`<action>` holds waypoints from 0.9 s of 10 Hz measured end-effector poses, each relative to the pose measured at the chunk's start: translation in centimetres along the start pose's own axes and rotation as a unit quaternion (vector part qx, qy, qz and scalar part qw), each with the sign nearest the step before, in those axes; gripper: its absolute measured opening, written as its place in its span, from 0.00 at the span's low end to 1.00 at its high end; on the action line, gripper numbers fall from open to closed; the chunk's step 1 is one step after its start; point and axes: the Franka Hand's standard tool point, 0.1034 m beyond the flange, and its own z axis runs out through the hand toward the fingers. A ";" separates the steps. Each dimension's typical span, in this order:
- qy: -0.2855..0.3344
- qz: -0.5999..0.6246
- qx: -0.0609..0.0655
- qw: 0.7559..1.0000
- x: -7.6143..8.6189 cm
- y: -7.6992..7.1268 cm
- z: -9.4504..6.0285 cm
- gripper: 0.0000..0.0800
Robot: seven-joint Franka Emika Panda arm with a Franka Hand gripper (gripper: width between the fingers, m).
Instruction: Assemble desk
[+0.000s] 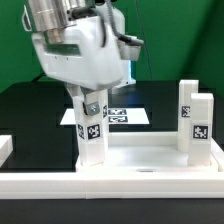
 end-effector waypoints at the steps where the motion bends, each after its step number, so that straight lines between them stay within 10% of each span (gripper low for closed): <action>1: 0.000 0.047 0.008 0.999 0.1 -0.1 0.0 0.36; 9: -0.002 0.199 0.001 0.980 -0.2 0.0 0.1 0.36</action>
Offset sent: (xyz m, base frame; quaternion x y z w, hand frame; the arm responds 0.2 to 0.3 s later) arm 0.0000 0.0000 0.0000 0.0000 0.0000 0.1938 0.9810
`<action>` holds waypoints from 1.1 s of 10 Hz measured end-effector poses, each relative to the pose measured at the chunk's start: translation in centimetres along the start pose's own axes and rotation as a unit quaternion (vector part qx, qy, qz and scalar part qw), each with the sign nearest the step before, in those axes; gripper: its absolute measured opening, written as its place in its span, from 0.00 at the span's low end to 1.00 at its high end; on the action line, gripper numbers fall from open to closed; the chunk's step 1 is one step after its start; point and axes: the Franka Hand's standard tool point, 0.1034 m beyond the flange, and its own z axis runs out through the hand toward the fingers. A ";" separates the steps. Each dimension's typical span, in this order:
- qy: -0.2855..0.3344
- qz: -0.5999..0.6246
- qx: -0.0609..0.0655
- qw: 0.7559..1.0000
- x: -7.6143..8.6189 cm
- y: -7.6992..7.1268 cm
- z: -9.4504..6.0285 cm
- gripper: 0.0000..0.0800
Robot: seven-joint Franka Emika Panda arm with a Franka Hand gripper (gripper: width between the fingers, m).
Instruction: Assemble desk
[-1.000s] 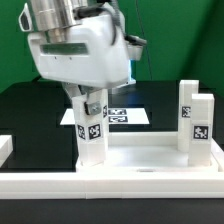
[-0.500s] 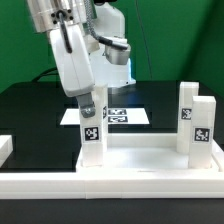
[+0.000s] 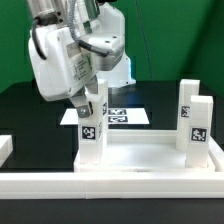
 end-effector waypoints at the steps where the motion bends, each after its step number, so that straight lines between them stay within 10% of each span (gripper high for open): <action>1: 0.011 -0.099 -0.004 0.995 0.0 0.0 -0.1 0.56; 2: 0.020 -0.208 -0.010 0.978 0.2 0.0 -0.2 0.73; 6: 0.024 -0.350 -0.019 0.936 0.2 0.1 0.0 0.81; 9: 0.046 -0.624 -0.046 0.778 -1.4 0.2 0.6 0.81; 11: 0.051 -0.615 -0.041 0.786 -1.3 0.2 0.7 0.80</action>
Offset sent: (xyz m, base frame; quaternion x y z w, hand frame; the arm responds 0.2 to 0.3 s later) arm 0.0000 0.0000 0.0000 0.0000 0.0000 -0.1938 0.9810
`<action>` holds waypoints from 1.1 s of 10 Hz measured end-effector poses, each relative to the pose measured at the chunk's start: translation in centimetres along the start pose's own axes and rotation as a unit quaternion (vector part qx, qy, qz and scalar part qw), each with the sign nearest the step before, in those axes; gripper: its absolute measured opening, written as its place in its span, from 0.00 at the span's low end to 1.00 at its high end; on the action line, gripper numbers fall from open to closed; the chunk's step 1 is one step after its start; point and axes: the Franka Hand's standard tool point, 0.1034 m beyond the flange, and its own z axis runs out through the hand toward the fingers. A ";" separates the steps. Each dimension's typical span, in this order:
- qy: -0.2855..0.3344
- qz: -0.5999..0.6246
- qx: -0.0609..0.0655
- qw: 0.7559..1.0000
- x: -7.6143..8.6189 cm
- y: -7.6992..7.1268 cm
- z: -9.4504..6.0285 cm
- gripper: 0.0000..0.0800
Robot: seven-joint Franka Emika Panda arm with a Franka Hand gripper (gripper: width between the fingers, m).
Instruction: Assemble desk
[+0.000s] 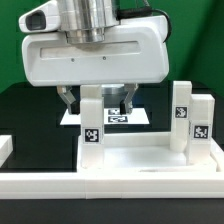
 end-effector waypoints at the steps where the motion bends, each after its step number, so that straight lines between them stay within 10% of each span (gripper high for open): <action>1: 0.000 -0.001 0.000 1.000 0.0 0.0 0.0 0.80; 3: -0.002 0.073 0.000 0.997 -0.1 0.1 0.1 0.37; 8: -0.002 0.338 0.002 0.941 -0.3 -0.6 0.1 0.37; 11: -0.009 0.573 0.051 0.818 0.3 -1.2 0.2 0.37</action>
Offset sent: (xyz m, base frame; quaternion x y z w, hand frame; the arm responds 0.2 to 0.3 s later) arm 0.0000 0.0000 0.0000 0.0000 0.0000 0.1296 0.9916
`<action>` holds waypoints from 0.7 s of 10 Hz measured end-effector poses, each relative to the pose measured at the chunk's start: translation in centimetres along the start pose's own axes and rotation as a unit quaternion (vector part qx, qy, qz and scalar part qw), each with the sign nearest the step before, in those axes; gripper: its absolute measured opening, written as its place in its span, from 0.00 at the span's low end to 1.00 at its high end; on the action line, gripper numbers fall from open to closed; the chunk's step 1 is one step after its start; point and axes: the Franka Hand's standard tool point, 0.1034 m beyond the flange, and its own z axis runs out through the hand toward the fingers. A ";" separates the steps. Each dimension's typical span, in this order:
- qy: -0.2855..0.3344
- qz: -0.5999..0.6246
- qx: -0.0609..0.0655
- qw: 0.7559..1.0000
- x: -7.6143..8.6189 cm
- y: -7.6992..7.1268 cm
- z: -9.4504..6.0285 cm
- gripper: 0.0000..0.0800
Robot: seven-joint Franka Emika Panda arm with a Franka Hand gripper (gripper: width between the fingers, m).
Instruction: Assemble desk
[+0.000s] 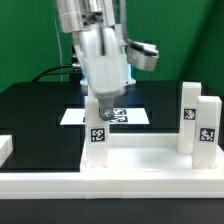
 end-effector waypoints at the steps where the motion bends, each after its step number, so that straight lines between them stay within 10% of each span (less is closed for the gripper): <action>1: 0.007 0.062 0.016 0.998 -0.1 0.0 0.0 0.37; 5: 0.016 0.136 0.020 0.990 0.1 0.0 0.0 0.37; 7: 0.015 0.149 0.021 0.988 0.1 0.0 0.1 0.68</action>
Offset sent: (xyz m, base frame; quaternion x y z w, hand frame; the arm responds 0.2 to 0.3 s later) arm 0.0043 0.0023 0.0005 -0.0111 -0.0086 0.2054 0.9786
